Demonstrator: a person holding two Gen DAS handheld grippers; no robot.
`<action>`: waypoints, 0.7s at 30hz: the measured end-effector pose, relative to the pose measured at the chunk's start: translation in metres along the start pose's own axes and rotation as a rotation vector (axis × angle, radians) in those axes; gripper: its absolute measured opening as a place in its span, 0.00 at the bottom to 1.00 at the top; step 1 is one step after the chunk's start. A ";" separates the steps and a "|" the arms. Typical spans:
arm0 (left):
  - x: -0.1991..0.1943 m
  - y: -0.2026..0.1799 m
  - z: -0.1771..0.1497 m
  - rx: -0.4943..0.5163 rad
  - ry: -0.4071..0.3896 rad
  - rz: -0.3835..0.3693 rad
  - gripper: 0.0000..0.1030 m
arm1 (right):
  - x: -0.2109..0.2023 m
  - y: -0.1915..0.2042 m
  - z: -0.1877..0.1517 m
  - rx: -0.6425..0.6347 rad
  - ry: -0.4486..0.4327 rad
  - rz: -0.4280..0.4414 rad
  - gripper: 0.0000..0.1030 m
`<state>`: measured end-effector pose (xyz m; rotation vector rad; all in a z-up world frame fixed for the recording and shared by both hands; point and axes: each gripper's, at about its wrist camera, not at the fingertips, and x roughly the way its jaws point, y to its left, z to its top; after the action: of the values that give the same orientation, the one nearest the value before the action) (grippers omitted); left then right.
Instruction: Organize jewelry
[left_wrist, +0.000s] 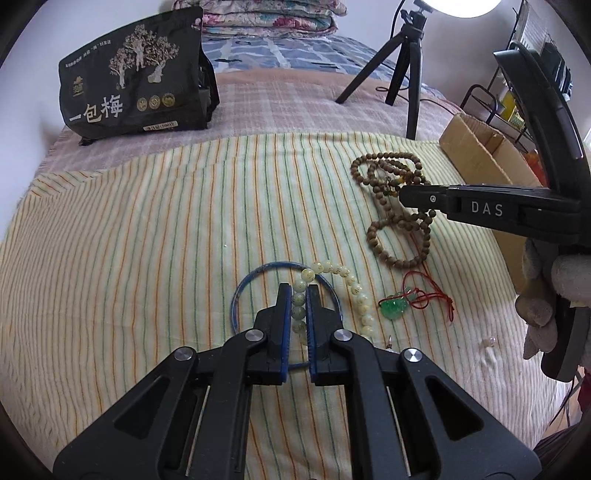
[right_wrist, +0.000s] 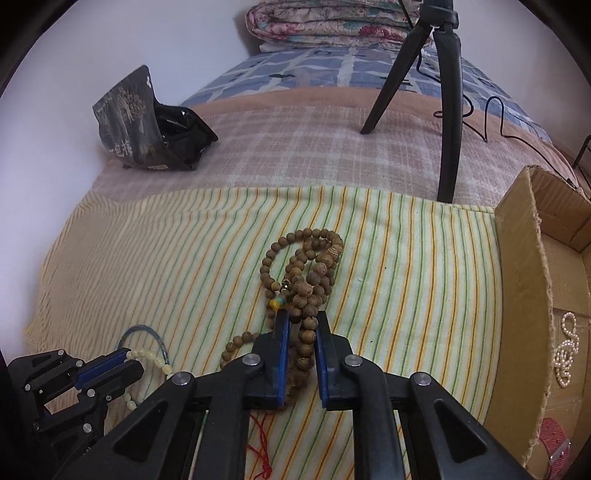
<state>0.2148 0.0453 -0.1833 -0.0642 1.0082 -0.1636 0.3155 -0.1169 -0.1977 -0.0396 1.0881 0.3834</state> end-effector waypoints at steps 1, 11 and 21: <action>-0.002 0.000 0.000 -0.001 -0.003 -0.002 0.05 | -0.002 -0.001 0.001 0.003 -0.005 0.004 0.10; -0.019 -0.006 0.004 0.008 -0.048 -0.012 0.05 | -0.037 -0.004 0.009 0.030 -0.087 0.042 0.10; -0.049 -0.009 0.016 -0.032 -0.130 -0.035 0.05 | -0.085 -0.007 0.018 0.036 -0.192 0.066 0.04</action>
<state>0.2017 0.0446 -0.1329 -0.1200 0.8807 -0.1736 0.2985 -0.1433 -0.1169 0.0641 0.9078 0.4183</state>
